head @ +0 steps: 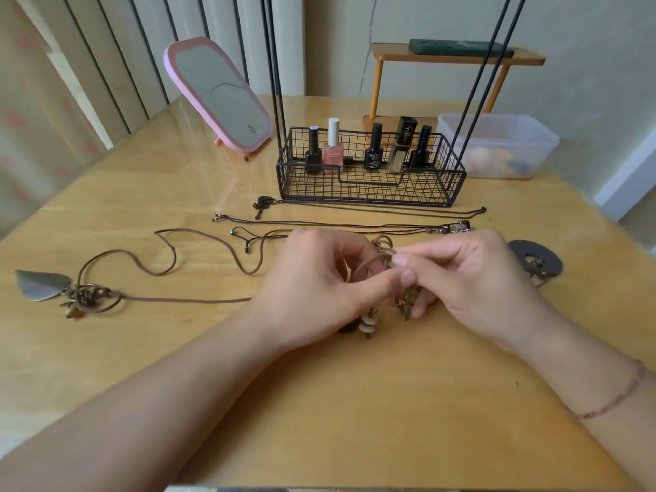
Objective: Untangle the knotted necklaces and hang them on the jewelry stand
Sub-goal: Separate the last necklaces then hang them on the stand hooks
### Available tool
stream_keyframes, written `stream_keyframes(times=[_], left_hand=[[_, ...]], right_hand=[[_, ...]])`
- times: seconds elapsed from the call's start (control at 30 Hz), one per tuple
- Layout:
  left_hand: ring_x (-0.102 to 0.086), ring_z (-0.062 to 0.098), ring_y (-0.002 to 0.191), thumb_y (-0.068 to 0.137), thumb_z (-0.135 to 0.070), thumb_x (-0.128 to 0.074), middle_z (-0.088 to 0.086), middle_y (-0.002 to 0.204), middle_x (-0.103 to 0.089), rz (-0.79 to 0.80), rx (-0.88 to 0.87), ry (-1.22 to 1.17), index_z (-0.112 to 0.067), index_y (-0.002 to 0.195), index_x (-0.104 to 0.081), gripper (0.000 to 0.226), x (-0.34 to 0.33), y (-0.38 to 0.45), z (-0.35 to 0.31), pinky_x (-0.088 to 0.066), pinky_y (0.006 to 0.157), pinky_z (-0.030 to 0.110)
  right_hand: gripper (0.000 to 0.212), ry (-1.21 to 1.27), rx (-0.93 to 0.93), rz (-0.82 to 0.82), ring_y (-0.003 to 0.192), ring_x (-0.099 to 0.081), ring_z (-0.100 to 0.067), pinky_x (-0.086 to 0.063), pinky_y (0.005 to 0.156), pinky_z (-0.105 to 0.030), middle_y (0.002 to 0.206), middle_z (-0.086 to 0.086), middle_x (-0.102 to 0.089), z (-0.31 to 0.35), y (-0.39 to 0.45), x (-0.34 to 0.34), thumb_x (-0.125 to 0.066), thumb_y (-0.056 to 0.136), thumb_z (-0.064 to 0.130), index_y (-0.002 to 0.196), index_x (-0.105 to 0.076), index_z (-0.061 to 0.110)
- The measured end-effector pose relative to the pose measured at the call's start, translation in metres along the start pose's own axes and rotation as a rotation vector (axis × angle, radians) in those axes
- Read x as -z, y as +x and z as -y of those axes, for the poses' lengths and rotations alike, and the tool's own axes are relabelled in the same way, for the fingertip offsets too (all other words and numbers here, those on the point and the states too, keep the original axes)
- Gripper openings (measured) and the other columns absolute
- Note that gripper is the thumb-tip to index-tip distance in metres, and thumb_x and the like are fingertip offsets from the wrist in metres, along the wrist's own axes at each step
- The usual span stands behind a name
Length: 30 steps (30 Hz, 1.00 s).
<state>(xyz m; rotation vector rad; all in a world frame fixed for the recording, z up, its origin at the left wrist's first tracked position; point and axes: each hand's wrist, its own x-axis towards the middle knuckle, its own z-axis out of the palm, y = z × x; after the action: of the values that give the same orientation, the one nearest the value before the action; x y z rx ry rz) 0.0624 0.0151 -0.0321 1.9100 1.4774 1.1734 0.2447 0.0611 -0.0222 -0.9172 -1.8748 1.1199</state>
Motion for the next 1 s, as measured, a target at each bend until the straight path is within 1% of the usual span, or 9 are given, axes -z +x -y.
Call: stream_keyframes(times=[0.17,0.27,0.43,0.53,0.67,0.73,0.83,0.9,1.0], left_hand=[[-0.053,0.015,0.051,0.083,-0.024,-0.060,0.000,0.059,-0.065,0.000,0.046,-0.109,-0.014,0.075,-0.075,0.019,0.001,0.002,0.005,-0.045,0.051,0.024],[-0.051,0.009,0.052,0.083,-0.027,-0.059,-0.005,0.057,-0.061,-0.046,0.088,-0.159,-0.017,0.078,-0.075,0.019,0.001,0.004,0.007,-0.048,0.053,0.030],[-0.052,0.022,0.058,0.084,-0.025,-0.061,0.000,0.058,-0.063,-0.137,0.121,-0.317,-0.018,0.079,-0.076,0.018,0.005,0.010,0.010,-0.046,0.056,0.043],[-0.051,0.021,0.056,0.085,-0.019,-0.061,0.002,0.056,-0.057,-0.144,0.124,-0.449,-0.018,0.078,-0.077,0.017,0.009,0.011,0.011,-0.045,0.060,0.036],[-0.043,0.013,0.050,0.088,-0.014,-0.058,-0.003,0.054,-0.048,-0.116,0.088,-0.576,-0.010,0.084,-0.072,0.015,0.008,0.012,0.008,-0.044,0.053,0.030],[-0.038,0.012,0.050,0.089,-0.014,-0.057,-0.004,0.055,-0.043,-0.107,0.070,-0.596,-0.011,0.086,-0.071,0.015,0.007,0.011,0.006,-0.039,0.049,0.026],[-0.033,0.009,0.049,0.091,-0.017,-0.057,-0.009,0.055,-0.040,-0.067,0.057,-0.611,-0.018,0.085,-0.072,0.016,0.009,0.010,0.004,-0.032,0.047,0.020],[-0.033,0.004,0.047,0.092,-0.019,-0.057,-0.015,0.053,-0.041,-0.056,0.038,-0.597,-0.016,0.087,-0.071,0.015,0.009,0.009,0.003,-0.030,0.047,0.016],[-0.032,0.005,0.046,0.091,-0.027,-0.060,-0.014,0.053,-0.043,-0.103,0.029,-0.559,-0.021,0.083,-0.071,0.015,0.010,0.010,0.001,-0.028,0.046,0.018]], right_hand=[[0.026,-0.062,-0.014,-0.138,0.057,-0.071,-0.028,-0.057,0.047,-0.056,0.065,-0.002,-0.073,-0.002,0.000,0.002,-0.070,0.088,0.007,0.075,-0.080,0.028],[0.024,-0.040,-0.063,-0.168,0.058,-0.071,-0.028,-0.057,0.046,-0.047,0.063,-0.009,-0.071,-0.004,0.003,0.004,-0.068,0.088,0.003,0.070,-0.077,0.017],[0.022,-0.015,-0.089,-0.114,0.051,-0.070,-0.032,-0.051,0.048,-0.033,0.059,-0.014,-0.069,-0.004,0.002,0.007,-0.062,0.087,0.000,0.066,-0.068,0.003],[0.022,-0.008,-0.070,-0.086,0.044,-0.060,-0.033,-0.039,0.041,-0.021,0.052,-0.015,-0.062,-0.004,0.001,0.011,-0.056,0.076,0.012,0.058,-0.061,0.001],[0.039,-0.152,-0.063,0.147,0.039,-0.042,-0.012,-0.034,0.043,-0.019,0.042,-0.003,-0.050,-0.004,-0.001,0.012,-0.061,0.089,0.020,0.053,-0.059,0.006],[0.053,-0.279,0.091,0.076,0.042,-0.039,-0.005,-0.032,0.047,-0.018,0.042,0.004,-0.046,-0.005,-0.002,0.010,-0.059,0.096,0.035,0.050,-0.055,0.009],[0.037,-0.194,0.208,-0.104,0.060,-0.051,-0.005,-0.039,0.056,-0.022,0.063,0.013,-0.056,-0.009,0.002,0.013,-0.052,0.091,0.046,0.079,-0.068,0.015],[0.037,-0.213,0.154,-0.007,0.091,-0.063,-0.007,-0.050,0.069,-0.026,0.092,0.015,-0.067,-0.011,0.003,0.011,-0.056,0.087,0.048,0.113,-0.069,0.024],[0.037,-0.248,0.078,0.122,0.094,-0.068,-0.009,-0.054,0.081,-0.025,0.095,0.012,-0.073,-0.012,0.001,0.007,-0.072,0.082,0.054,0.112,-0.070,0.033]])
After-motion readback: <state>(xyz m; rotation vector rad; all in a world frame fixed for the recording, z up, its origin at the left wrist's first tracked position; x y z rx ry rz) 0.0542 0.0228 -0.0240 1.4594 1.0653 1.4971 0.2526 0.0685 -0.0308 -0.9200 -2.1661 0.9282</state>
